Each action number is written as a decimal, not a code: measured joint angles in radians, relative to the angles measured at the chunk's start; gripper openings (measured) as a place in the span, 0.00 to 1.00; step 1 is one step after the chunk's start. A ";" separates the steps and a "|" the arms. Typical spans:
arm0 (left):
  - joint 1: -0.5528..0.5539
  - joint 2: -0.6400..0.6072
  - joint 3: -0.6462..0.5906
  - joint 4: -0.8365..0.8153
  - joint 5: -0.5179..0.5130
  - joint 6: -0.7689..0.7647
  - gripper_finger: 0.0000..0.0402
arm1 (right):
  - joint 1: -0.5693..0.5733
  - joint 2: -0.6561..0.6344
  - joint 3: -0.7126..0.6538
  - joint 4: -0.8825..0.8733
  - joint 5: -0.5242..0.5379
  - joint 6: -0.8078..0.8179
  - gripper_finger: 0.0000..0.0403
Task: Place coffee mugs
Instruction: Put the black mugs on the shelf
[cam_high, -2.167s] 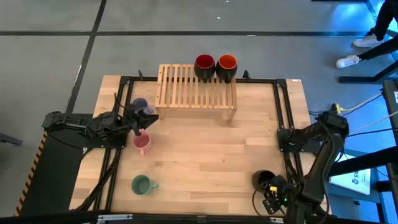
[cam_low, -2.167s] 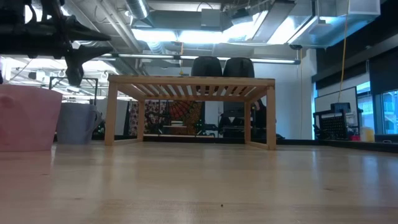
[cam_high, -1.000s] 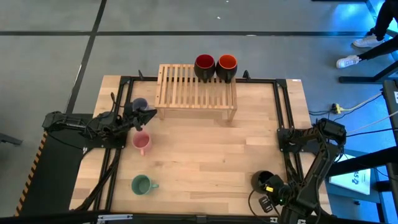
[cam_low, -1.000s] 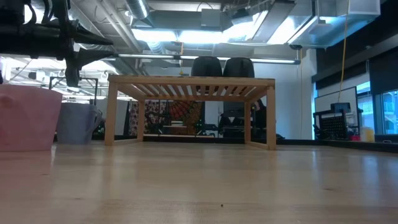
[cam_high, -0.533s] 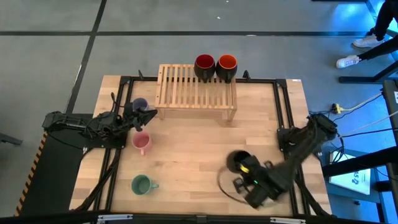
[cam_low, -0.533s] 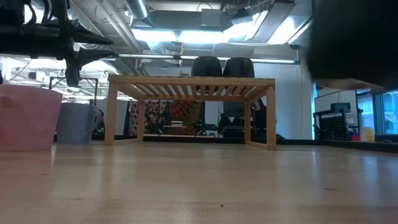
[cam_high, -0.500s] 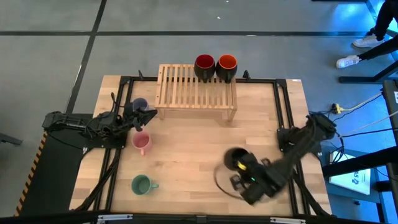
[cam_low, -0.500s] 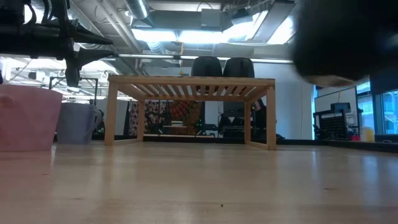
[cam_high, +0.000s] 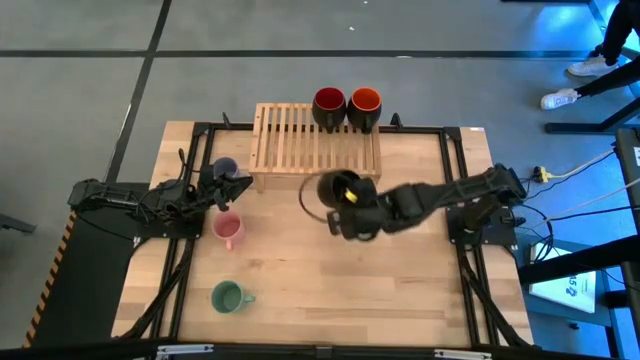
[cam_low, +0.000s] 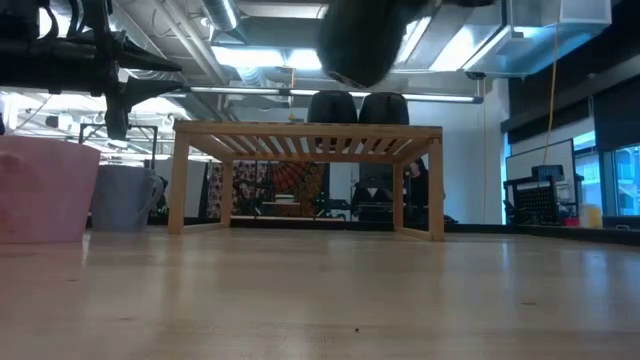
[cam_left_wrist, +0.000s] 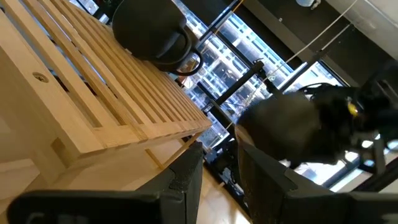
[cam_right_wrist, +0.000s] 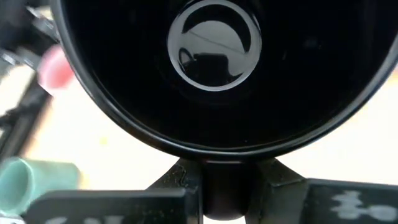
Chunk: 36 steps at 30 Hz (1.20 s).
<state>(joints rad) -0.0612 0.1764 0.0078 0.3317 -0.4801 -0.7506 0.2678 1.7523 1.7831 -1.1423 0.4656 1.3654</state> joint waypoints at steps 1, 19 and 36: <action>0.000 0.000 0.000 0.000 0.000 0.000 0.24 | -0.019 0.000 0.008 0.024 0.006 -0.030 0.11; 0.000 0.000 0.000 0.018 -0.001 0.000 0.24 | -0.074 0.266 0.305 0.001 -0.200 -0.377 0.11; 0.000 0.000 0.000 0.021 -0.006 0.000 0.24 | 0.000 0.536 0.301 -0.069 -0.364 -0.266 0.11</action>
<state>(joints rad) -0.0612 0.1764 0.0078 0.3529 -0.4866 -0.7509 0.2674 2.2888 2.0842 -1.2113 0.1013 1.0992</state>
